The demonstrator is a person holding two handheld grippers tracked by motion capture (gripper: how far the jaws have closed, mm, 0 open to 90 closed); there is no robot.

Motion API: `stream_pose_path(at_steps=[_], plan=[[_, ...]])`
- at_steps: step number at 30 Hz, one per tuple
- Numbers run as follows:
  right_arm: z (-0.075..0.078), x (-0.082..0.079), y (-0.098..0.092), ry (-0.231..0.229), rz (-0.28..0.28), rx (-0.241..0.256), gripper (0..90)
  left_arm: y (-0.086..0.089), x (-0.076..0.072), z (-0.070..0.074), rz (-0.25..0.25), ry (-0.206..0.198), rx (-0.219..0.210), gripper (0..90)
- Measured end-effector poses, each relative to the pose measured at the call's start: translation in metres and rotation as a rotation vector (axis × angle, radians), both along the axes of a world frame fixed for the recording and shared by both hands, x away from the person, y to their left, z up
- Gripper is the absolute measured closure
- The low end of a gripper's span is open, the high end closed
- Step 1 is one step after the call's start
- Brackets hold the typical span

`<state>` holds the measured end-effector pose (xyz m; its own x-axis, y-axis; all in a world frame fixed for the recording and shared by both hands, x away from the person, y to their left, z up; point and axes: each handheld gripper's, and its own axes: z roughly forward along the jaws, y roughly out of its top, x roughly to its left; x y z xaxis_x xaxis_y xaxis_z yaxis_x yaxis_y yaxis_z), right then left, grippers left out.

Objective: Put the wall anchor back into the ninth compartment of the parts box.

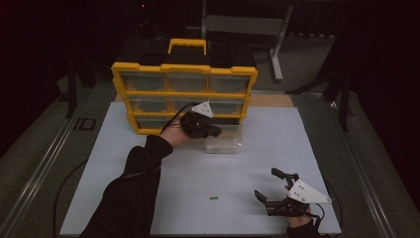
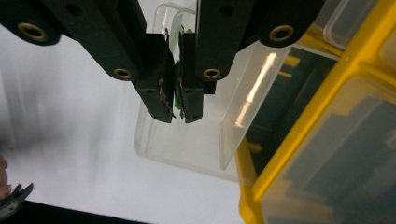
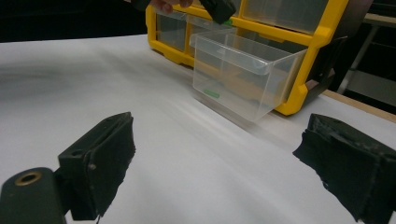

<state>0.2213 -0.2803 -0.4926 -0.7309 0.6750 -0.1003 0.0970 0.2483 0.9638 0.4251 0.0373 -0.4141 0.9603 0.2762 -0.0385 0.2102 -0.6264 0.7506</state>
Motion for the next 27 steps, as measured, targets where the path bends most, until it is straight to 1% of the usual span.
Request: stream_pose_path(at_steps=[1, 2, 3, 4, 7, 8, 10, 11, 12, 13, 14, 15, 16, 17, 18, 19, 20, 22, 23, 25, 26, 27], plan=[[0.000, 0.000, 0.000, 0.001, 0.000, 0.000, 9.1, 0.000, 0.000, -0.001, 0.004, 0.003, 0.004, 84.9], [0.000, 0.000, 0.000, 0.001, 0.000, -0.001, 9.1, -0.002, 0.002, -0.003, 0.008, 0.015, 0.016, 84.9], [0.000, 0.000, -0.001, 0.001, 0.000, -0.001, 9.1, -0.002, 0.002, -0.003, 0.008, 0.017, 0.026, 84.9], [0.000, 0.000, 0.000, 0.002, 0.000, -0.001, 9.1, -0.003, 0.003, -0.005, 0.014, 0.033, 0.031, 84.9], [0.000, 0.000, 0.000, 0.004, 0.003, -0.001, 9.1, -0.005, 0.004, -0.007, 0.016, 0.041, 0.044, 84.8], [0.000, 0.000, 0.000, 0.005, 0.003, -0.001, 9.2, -0.006, 0.004, -0.008, 0.016, 0.054, 0.047, 84.8], [0.000, 0.001, -0.001, 0.004, 0.002, -0.001, 9.1, -0.008, 0.004, -0.010, 0.021, 0.046, 0.053, 84.8], [-0.001, 0.001, -0.001, 0.005, 0.002, -0.001, 9.1, -0.008, 0.004, -0.010, 0.019, 0.048, 0.056, 84.7], [-0.001, 0.001, 0.000, 0.006, 0.002, -0.002, 9.1, -0.008, 0.004, -0.010, 0.031, 0.044, 0.049, 84.5], [-0.001, 0.001, 0.000, 0.007, 0.002, -0.002, 9.1, -0.007, 0.006, -0.010, 0.047, 0.053, 0.036, 83.0], [-0.001, 0.001, 0.000, 0.006, 0.002, -0.002, 9.2, -0.006, 0.006, -0.009, 0.045, 0.056, 0.033, 76.6], [-0.001, 0.001, 0.000, 0.006, 0.002, -0.002, 9.2, -0.006, 0.006, -0.009, 0.045, 0.056, 0.033, 72.6], [0.000, 0.001, -0.001, 0.005, 0.001, -0.001, 9.1, -0.004, 0.006, -0.008, 0.043, 0.056, 0.017, 68.0], [0.000, 0.001, -0.001, 0.005, 0.001, -0.002, 9.1, -0.004, 0.006, -0.008, 0.043, 0.056, 0.017, 64.5], [0.000, 0.001, -0.001, 0.005, 0.001, -0.002, 9.2, -0.003, 0.005, -0.006, 0.050, 0.055, 0.004, 59.5], [-0.001, 0.001, -0.001, 0.007, 0.002, -0.003, 9.1, -0.002, 0.005, -0.004, 0.048, 0.064, -0.010, 55.4], [-0.001, 0.001, -0.001, 0.009, 0.001, -0.003, 9.1, -0.001, 0.004, -0.002, 0.054, 0.057, -0.006, 53.6], [-0.001, 0.001, 0.000, 0.013, 0.001, -0.005, 9.1, -0.001, 0.003, -0.001, 0.046, 0.063, -0.015, 46.9], [-0.001, 0.001, 0.000, 0.011, 0.000, -0.002, 9.1, -0.001, 0.001, 0.000, 0.053, 0.059, -0.014, 44.6], [-0.001, 0.001, 0.000, 0.005, 0.003, -0.004, 9.1, -0.001, 0.000, 0.001, 0.050, 0.060, -0.014, 35.1], [0.000, 0.001, -0.001, 0.005, -0.001, -0.003, 9.1, 0.000, -0.003, 0.001, 0.058, 0.065, -0.027, 29.5], [0.000, 0.001, -0.001, 0.005, -0.001, -0.003, 9.1, 0.000, -0.005, 0.001, 0.062, 0.059, -0.024, 26.0]])
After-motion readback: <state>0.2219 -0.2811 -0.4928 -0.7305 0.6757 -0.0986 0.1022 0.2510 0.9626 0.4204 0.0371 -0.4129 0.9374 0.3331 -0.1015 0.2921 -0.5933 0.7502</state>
